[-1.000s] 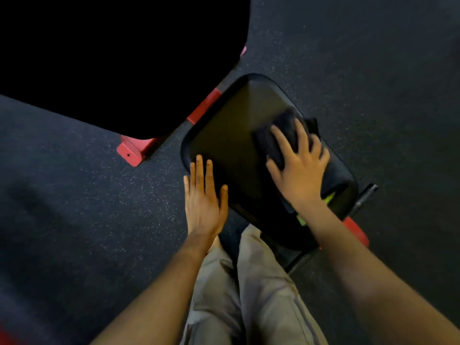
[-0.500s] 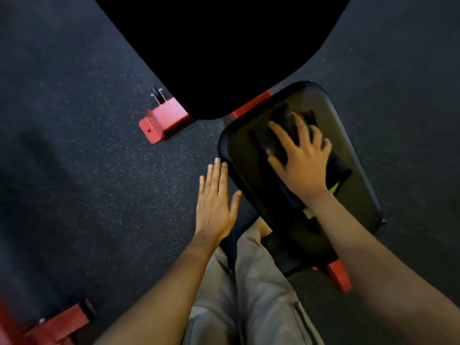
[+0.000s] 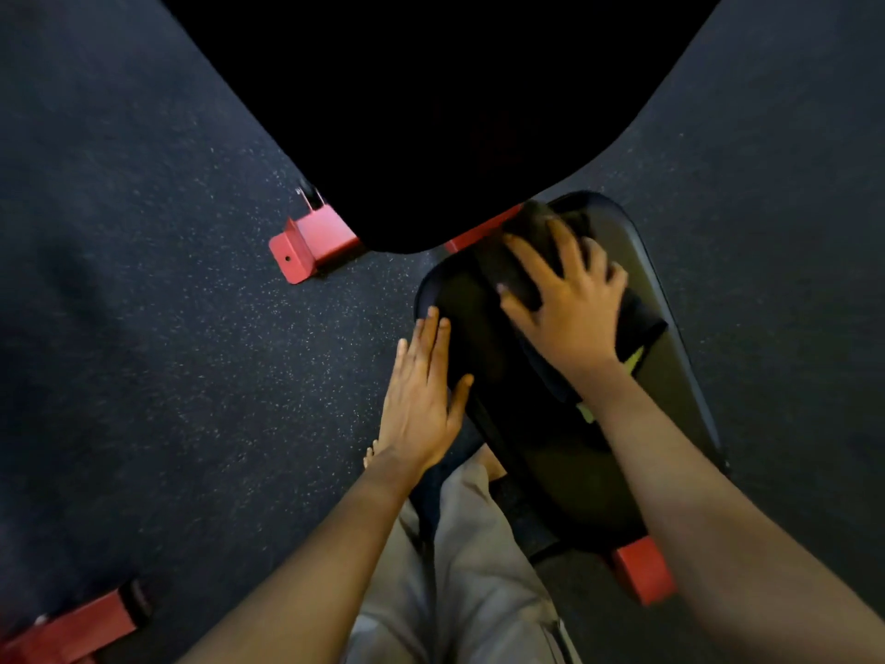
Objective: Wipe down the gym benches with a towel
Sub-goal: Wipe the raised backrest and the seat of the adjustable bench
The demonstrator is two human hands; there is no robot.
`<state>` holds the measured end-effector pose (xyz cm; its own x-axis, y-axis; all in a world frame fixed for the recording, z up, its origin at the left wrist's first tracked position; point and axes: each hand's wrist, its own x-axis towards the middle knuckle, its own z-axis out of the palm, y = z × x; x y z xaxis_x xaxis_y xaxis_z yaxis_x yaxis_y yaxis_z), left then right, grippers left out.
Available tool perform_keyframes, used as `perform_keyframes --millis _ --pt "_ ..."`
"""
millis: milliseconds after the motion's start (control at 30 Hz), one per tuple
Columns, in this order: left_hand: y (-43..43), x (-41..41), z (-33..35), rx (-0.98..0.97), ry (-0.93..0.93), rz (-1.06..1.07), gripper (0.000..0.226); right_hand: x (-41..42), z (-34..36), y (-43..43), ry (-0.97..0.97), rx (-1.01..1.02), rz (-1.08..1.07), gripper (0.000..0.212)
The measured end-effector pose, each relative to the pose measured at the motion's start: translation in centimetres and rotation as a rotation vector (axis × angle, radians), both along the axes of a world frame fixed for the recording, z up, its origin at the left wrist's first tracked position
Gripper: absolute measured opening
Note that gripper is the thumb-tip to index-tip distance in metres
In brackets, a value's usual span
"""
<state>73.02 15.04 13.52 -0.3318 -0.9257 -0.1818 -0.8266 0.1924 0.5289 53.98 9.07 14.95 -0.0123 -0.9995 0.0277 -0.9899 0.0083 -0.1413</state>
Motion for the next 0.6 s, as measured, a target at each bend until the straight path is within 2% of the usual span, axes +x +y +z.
perform_keyframes --millis 100,167,233,300,367,433,500,600 --pt "-0.6 -1.6 0.2 -0.006 -0.018 -0.027 0.061 -3.2 0.6 2.5 -0.051 0.027 -0.296 0.053" --pt "-1.2 -2.8 0.2 -0.014 -0.042 -0.055 0.061 -3.5 1.0 4.8 -0.051 0.043 -0.415 0.056" --pt "-1.7 -3.7 -0.1 -0.031 -0.070 -0.081 0.060 -1.9 1.2 6.5 -0.031 0.069 -0.370 0.059" --pt "-2.3 -4.6 -0.3 -0.039 -0.052 -0.069 0.060 -0.6 1.2 6.3 -0.033 0.079 -0.207 0.058" --pt "-3.0 -5.4 -0.3 -0.036 -0.007 -0.038 0.060 -0.9 0.9 4.0 -0.057 0.081 -0.037 0.056" --pt "-3.7 -6.3 -0.4 -0.057 0.004 -0.032 0.060 -2.7 0.7 0.6 -0.052 0.081 0.027 0.055" --pt "-4.5 -7.3 -0.4 -0.084 -0.021 -0.051 0.059 -5.1 1.1 -2.6 -0.093 0.091 -0.065 0.055" --pt "-5.4 -8.9 -0.4 -0.102 -0.084 -0.075 0.059 -7.7 1.2 -3.4 -0.257 0.220 -0.357 0.057"
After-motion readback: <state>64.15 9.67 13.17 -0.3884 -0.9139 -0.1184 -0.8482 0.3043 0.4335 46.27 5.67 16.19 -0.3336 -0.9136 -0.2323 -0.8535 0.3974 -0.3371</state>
